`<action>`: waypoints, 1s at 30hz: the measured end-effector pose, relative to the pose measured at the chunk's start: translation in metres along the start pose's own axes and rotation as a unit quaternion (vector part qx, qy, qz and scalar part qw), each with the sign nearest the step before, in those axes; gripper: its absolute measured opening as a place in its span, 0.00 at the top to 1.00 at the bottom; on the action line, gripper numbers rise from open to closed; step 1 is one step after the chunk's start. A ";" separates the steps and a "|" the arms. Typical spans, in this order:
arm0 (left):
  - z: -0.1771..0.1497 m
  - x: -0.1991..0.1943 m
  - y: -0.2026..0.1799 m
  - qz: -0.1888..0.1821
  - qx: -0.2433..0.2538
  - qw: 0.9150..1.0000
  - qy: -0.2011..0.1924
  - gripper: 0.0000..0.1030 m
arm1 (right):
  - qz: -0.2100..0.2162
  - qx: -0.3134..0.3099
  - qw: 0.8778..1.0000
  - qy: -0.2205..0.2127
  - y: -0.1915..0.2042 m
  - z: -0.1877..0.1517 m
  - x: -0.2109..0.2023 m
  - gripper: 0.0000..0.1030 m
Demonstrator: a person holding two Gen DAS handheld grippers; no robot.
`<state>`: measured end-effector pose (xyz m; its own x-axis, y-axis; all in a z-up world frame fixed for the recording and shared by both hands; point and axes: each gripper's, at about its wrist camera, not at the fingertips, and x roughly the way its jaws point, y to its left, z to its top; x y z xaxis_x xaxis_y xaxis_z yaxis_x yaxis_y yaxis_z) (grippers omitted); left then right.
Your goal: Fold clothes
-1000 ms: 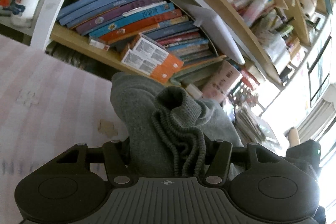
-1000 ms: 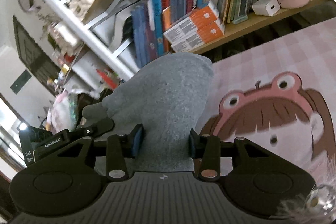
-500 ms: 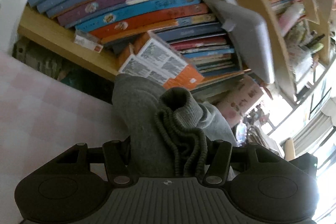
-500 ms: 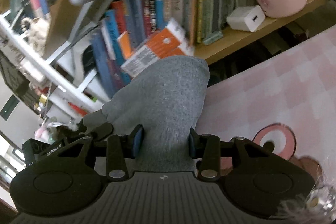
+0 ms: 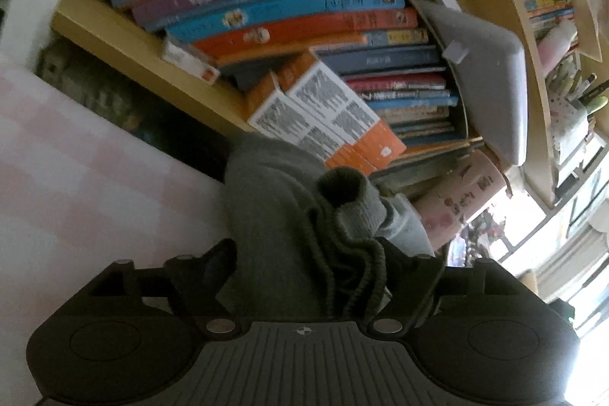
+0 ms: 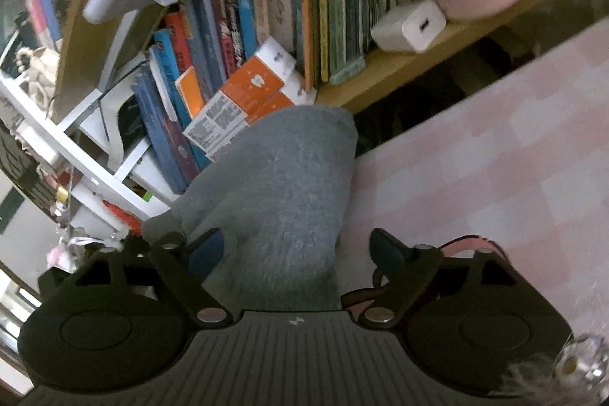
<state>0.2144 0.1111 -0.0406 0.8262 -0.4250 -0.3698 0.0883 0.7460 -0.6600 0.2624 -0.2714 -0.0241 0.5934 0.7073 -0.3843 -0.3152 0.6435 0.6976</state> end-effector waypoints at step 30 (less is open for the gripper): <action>-0.116 -0.144 -0.106 0.182 0.179 0.959 -0.124 0.06 | -0.180 -0.272 0.939 -0.113 0.103 -0.145 -0.119 0.09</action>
<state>0.0218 0.0336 0.0069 0.9416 -0.0004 -0.3367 -0.0833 0.9687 -0.2340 0.0518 -0.2471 0.0064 0.8559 0.3755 -0.3555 -0.3598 0.9263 0.1120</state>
